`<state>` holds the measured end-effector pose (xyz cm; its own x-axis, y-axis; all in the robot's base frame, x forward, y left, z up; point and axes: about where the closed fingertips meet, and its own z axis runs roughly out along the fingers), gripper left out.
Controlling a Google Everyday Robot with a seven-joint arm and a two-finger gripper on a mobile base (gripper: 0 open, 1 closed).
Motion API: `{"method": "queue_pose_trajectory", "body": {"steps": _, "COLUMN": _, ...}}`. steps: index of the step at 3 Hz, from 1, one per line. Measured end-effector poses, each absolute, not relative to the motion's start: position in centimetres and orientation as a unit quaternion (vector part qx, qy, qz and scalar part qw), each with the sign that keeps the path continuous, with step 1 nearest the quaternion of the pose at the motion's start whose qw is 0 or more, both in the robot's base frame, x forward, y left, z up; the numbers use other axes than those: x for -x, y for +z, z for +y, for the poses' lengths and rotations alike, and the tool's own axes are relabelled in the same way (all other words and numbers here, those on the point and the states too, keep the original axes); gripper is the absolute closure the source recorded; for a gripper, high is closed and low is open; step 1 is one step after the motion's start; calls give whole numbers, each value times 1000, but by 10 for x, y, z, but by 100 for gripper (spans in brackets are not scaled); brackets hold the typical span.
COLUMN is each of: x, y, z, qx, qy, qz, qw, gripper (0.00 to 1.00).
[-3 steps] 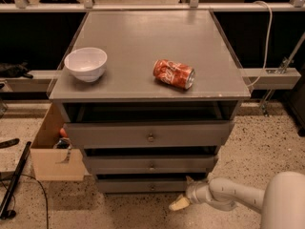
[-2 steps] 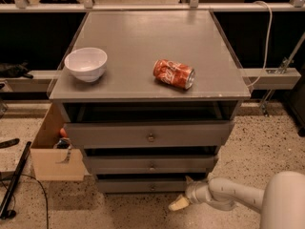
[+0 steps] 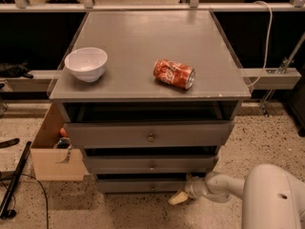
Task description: Open bottom drawer
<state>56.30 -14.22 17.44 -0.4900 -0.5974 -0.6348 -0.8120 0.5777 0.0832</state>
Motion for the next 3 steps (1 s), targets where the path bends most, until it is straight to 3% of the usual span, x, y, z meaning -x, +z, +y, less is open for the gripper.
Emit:
{"method": "queue_pose_trajectory", "body": {"steps": 2, "x": -579, "y": 179, "z": -134, "qx": 433, "qy": 181, "qz": 835, "qw": 288, "gripper": 0}}
{"method": "queue_pose_trajectory", "body": {"steps": 3, "x": -579, "y": 179, "z": -134, "qx": 433, "qy": 181, "qz": 835, "qw": 287, "gripper": 16}}
